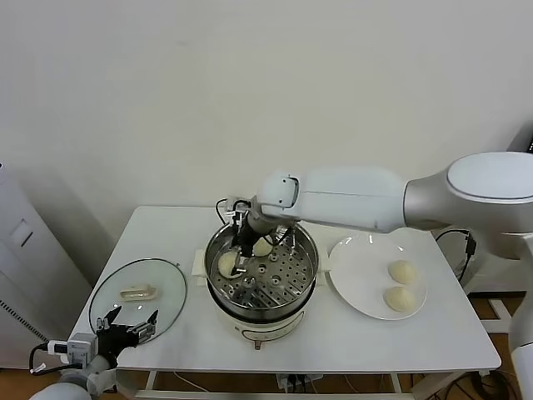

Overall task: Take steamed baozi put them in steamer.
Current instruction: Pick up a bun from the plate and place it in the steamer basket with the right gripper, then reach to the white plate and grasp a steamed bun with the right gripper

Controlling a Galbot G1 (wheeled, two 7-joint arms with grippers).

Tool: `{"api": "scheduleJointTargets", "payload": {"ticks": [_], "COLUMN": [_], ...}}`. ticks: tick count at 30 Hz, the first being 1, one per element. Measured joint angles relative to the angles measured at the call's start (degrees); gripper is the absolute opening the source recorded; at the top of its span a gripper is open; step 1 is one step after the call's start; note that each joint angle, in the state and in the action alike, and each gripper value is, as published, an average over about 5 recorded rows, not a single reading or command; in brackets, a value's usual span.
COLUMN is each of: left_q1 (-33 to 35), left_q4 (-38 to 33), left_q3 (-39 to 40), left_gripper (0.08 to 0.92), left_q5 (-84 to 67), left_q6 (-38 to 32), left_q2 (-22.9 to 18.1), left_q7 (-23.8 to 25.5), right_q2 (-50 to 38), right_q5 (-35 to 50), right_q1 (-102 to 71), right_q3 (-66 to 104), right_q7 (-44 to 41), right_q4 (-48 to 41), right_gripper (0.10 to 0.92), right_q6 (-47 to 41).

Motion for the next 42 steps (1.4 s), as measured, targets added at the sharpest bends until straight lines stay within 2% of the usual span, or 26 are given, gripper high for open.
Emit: {"api": "scheduleJointTargets", "payload": {"ticks": [10,23,33,42], "left_q1": [0.3,0.4,0.5,0.6], "left_q4": [-0.8,-1.4,-1.5,-1.5], "left_q3": [-0.3,-0.4,-0.6,-0.6], "left_gripper": [0.823,0.823,0.823,0.823], "left_q5": [0.0,0.0,0.0,0.1], "left_q6": [0.2,0.4,0.7,0.9], "left_q2": [0.1,0.0,-0.3,-0.2], "left_q7": [0.0,-0.1,-0.2,-0.3], "right_q2": [-11.7,-27.3,-31.8,-34.1], "right_q5": [-6.4,-22.2,-33.2,-41.2], "right_q1": [9.4,10.0,0.5,-8.8], "right_q3": [-5.4,-7.5,-0.2,7.1], "right_q7": [-10.4,-22.0,-26.1,-26.7], "right_q4": [3.5,2.9,-2.1,-6.4], "right_gripper": [0.823,0.823,0.823,0.823], "right_q6": [4.2,12.5,18.4,22.3]}}
